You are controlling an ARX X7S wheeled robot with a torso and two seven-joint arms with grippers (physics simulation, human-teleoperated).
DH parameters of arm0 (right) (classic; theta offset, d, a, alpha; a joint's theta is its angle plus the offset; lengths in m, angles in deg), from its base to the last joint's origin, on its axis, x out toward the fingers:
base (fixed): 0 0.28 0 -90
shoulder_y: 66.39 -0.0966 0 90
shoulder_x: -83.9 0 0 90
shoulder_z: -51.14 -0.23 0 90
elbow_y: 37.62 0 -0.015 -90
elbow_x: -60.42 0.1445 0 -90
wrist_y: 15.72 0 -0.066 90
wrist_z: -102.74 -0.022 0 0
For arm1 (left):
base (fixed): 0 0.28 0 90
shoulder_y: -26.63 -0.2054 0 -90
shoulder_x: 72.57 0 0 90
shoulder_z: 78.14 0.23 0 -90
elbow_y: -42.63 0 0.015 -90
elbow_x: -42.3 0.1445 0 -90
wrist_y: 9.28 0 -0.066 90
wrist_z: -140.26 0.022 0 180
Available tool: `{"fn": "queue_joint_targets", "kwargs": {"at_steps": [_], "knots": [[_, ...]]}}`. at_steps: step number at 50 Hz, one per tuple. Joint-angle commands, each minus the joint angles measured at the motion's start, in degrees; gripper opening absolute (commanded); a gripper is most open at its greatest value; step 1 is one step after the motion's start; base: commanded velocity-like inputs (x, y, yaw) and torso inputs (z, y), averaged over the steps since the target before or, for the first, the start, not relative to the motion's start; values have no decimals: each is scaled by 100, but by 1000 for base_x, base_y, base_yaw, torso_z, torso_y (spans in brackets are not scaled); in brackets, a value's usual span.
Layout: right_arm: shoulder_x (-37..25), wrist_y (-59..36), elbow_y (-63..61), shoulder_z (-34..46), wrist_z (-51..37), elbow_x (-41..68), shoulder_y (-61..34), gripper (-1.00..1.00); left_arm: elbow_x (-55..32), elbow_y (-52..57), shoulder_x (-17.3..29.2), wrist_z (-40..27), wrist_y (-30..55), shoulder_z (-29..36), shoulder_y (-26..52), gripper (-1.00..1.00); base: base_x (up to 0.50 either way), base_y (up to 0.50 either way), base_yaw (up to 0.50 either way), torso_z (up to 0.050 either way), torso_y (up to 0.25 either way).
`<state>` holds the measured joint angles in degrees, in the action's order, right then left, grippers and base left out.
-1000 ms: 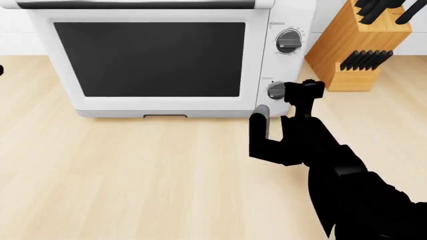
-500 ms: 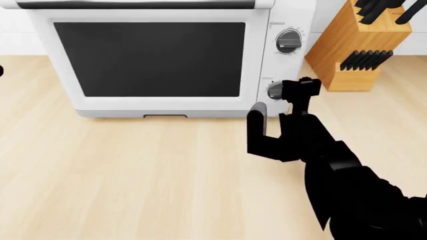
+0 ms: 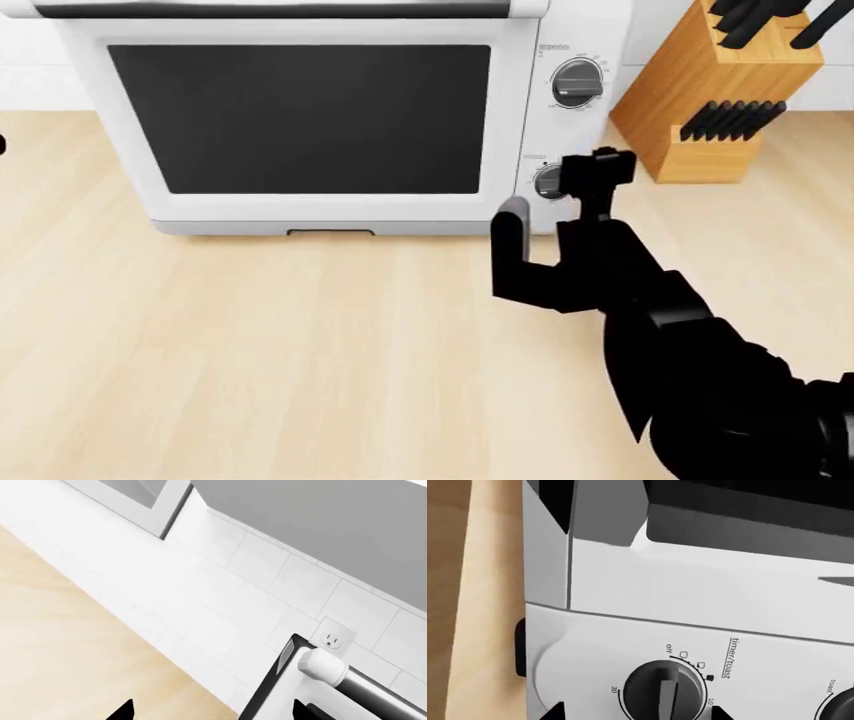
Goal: Turn on the toaster oven by setting the timer.
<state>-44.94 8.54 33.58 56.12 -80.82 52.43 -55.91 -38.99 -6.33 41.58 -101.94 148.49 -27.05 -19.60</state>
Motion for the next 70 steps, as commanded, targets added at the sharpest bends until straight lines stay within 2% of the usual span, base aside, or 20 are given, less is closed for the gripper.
{"fn": "queue_joint_targets", "kwargs": {"at_steps": [1, 18, 19, 41, 70], "knots": [[67, 189, 280, 36, 12, 71, 16, 100, -13, 6, 15, 1, -49, 7, -54, 100, 0, 0, 0, 0, 0], [72, 262, 335, 32, 0, 45, 28, 100, -6, -3, 38, -3, -116, 55, -85, 100, 0, 0, 0, 0, 0], [69, 261, 327, 15, -6, 46, 25, -100, -21, -12, 46, -19, -116, 62, -69, 100, 0, 0, 0, 0, 0], [49, 245, 272, -18, -29, 27, 76, -100, -8, -25, 79, -28, -197, 125, -106, 100, 4, 0, 2, -1, 0], [138, 139, 405, -855, -431, 270, 331, -100, -54, -34, 77, -31, -297, 194, -213, 100, 10, 1, 6, -1, 0]]}}
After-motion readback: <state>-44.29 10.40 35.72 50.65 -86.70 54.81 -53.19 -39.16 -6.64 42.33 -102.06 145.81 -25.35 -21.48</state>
